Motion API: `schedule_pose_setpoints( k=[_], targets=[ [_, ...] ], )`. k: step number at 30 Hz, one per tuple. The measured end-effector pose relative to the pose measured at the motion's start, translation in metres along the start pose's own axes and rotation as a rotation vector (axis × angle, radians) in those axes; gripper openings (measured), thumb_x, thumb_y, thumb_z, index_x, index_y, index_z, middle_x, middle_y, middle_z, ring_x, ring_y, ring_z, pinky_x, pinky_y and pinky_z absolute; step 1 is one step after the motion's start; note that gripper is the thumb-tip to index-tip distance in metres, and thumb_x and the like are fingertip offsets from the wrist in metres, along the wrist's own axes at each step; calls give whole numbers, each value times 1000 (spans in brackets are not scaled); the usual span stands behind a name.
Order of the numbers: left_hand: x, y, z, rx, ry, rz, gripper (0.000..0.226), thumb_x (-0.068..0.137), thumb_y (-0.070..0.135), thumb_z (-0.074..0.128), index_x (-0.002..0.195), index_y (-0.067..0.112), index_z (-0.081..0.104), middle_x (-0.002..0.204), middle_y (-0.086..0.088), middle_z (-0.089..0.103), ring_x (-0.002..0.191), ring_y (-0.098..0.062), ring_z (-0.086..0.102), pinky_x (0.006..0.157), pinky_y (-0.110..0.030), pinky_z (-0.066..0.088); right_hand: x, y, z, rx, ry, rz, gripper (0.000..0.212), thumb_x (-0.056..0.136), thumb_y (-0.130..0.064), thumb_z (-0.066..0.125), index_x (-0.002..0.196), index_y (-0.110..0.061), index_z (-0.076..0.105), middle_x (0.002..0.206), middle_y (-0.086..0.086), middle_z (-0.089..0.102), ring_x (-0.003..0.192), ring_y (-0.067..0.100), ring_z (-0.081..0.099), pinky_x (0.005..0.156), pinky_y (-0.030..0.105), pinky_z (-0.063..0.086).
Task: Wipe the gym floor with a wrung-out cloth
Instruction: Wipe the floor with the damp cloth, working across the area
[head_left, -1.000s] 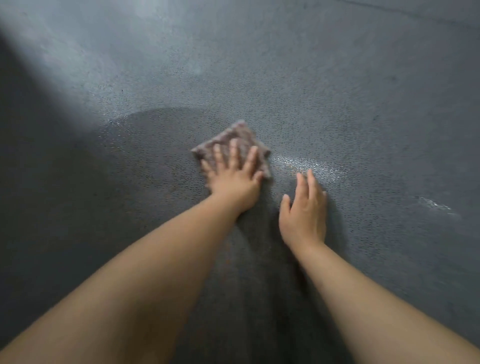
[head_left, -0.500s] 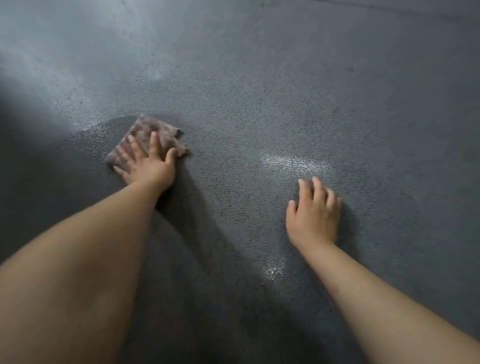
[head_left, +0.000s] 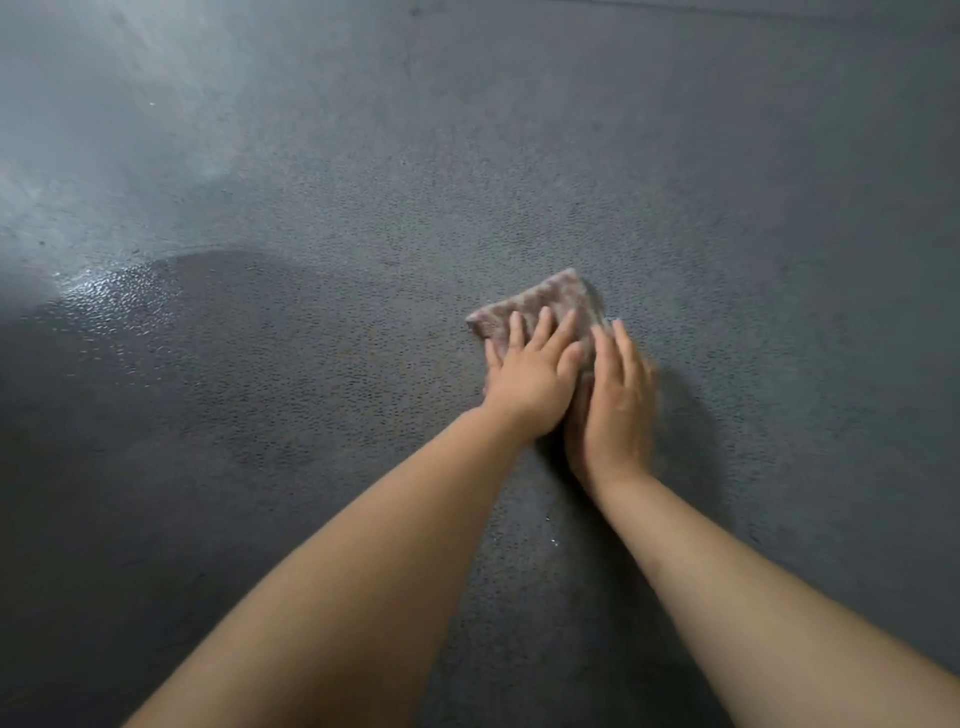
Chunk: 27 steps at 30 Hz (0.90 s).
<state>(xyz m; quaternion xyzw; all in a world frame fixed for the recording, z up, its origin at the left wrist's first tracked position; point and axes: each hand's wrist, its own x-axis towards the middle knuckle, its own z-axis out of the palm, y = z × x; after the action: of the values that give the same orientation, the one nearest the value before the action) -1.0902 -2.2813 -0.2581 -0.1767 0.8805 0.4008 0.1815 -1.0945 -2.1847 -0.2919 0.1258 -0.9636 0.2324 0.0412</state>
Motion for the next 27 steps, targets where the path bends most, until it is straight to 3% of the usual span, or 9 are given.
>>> schedule_pose_setpoints(
  k=[2, 4, 6, 8, 11, 14, 18, 23, 27],
  targets=[
    [-5, 4, -4, -420, 149, 38, 45, 102, 19, 35, 147, 18, 31, 152, -6, 33, 142, -21, 24, 115, -31, 16, 6, -1, -1, 13, -49, -13, 44, 92, -8, 47, 135, 0, 47, 143, 22, 42, 128, 40, 44, 108, 36, 22],
    [-13, -5, -17, -560, 370, 8, 39, 98, 7, 40, 137, 10, 45, 138, -7, 51, 129, -18, 45, 105, -20, 29, 8, -15, 0, -72, -250, -108, 52, 96, -21, 39, 145, -6, 32, 153, 17, 26, 141, 34, 24, 114, 35, 7],
    [-16, -19, -28, -469, 508, -30, 41, 93, -2, 41, 131, 7, 50, 132, -8, 53, 123, -20, 49, 99, -17, 32, 14, -32, 7, -197, -451, -143, 57, 101, -37, 28, 152, -16, 14, 159, 7, 6, 146, 28, 0, 117, 39, -3],
    [-17, -29, -35, -323, 548, -60, 45, 88, -5, 42, 130, 6, 50, 133, -12, 48, 123, -27, 44, 103, -25, 31, 25, -45, 13, -256, -531, -139, 60, 100, -44, 25, 152, -22, 6, 160, 2, -3, 145, 28, -10, 116, 43, -7],
    [-20, -34, -30, -44, 482, -105, 50, 86, 3, 50, 135, 6, 44, 141, -16, 36, 128, -33, 33, 105, -33, 24, 41, -41, 19, -316, -554, -248, 58, 99, -50, 24, 151, -34, 2, 159, -2, -10, 145, 29, -12, 115, 48, -10],
    [-29, -29, -15, 251, 277, -70, 72, 83, 31, 64, 145, 17, 29, 153, -13, 17, 139, -33, 18, 111, -41, 19, 53, -13, 10, -363, -532, -296, 54, 99, -50, 21, 149, -42, 2, 159, -4, -10, 145, 27, -12, 115, 48, -9],
    [-38, -25, 1, 609, -21, -89, 115, 66, 72, 64, 149, 34, -4, 156, -11, -16, 145, -31, -9, 115, -45, 6, 70, 60, -20, -382, -429, -42, 55, 99, -48, 21, 150, -39, 1, 159, -3, -9, 146, 26, -11, 116, 44, -8],
    [-37, -23, 4, 707, -51, -117, 123, 62, 76, 64, 149, 33, -13, 156, -11, -20, 145, -32, -11, 116, -47, 5, 71, 165, -75, -402, -367, 455, 55, 99, -51, 12, 149, -38, -8, 159, -1, -14, 145, 30, -14, 116, 51, -6],
    [-39, -22, 3, 709, -33, -106, 122, 62, 76, 63, 149, 33, -11, 156, -10, -18, 145, -30, -10, 117, -47, 4, 62, 179, -92, -403, -314, 746, 54, 100, -47, 14, 150, -37, -4, 159, 0, -11, 145, 34, -11, 116, 51, -7]
  ],
)
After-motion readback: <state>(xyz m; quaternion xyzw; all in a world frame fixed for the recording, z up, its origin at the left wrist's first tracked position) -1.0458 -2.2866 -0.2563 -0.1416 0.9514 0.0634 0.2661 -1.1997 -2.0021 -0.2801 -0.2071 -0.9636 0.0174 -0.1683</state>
